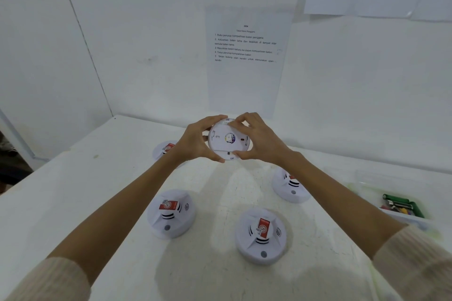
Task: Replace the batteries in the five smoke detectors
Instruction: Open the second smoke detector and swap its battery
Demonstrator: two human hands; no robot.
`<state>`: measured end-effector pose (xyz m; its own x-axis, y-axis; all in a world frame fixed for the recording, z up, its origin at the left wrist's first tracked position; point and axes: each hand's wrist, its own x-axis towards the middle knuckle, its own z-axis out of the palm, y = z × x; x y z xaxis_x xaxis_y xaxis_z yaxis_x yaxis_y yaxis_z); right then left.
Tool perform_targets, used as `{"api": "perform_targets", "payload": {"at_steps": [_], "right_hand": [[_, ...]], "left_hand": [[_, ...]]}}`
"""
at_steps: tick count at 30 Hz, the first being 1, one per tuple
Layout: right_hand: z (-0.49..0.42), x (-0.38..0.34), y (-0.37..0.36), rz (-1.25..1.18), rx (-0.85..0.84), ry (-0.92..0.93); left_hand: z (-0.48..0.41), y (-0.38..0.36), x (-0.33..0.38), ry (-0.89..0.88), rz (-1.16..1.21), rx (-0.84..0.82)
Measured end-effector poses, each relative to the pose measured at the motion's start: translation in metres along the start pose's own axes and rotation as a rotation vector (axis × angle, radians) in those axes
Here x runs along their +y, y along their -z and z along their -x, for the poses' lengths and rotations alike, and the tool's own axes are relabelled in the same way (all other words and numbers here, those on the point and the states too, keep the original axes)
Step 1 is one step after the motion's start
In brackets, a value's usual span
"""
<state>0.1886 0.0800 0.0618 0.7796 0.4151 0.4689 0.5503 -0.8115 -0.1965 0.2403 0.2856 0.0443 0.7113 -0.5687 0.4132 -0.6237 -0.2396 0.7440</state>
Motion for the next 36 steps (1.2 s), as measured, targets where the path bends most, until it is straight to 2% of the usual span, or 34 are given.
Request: {"api": "perform_targets", "payload": {"at_steps": [6,10,15,19,22,25,30,36], "right_hand": [[0.0,-0.002,0.002,0.134,-0.074,0.137],[0.005,0.001,-0.002,0.139,-0.07,0.123],[0.009,0.006,-0.006,0.027,0.014,0.0],[0.007,0.014,-0.003,-0.138,0.139,-0.18],[0.006,0.02,-0.011,-0.207,0.162,-0.325],[0.008,0.023,-0.024,-0.239,0.035,-0.469],[0.018,0.017,-0.049,-0.168,-0.204,-0.546],[0.029,0.008,-0.068,-0.041,-0.45,-0.438]], "left_hand": [[-0.002,-0.002,-0.006,-0.015,-0.037,-0.084],[-0.002,-0.004,-0.014,0.01,-0.035,-0.094],[0.002,0.005,-0.013,0.034,-0.008,-0.068],[0.005,0.018,-0.011,0.079,0.037,-0.031],[0.007,0.027,-0.012,0.114,0.039,-0.011],[0.011,0.032,-0.016,0.143,0.027,0.005],[0.023,0.037,-0.019,0.168,-0.023,0.008],[0.031,0.037,-0.012,0.181,-0.029,0.002]]}}
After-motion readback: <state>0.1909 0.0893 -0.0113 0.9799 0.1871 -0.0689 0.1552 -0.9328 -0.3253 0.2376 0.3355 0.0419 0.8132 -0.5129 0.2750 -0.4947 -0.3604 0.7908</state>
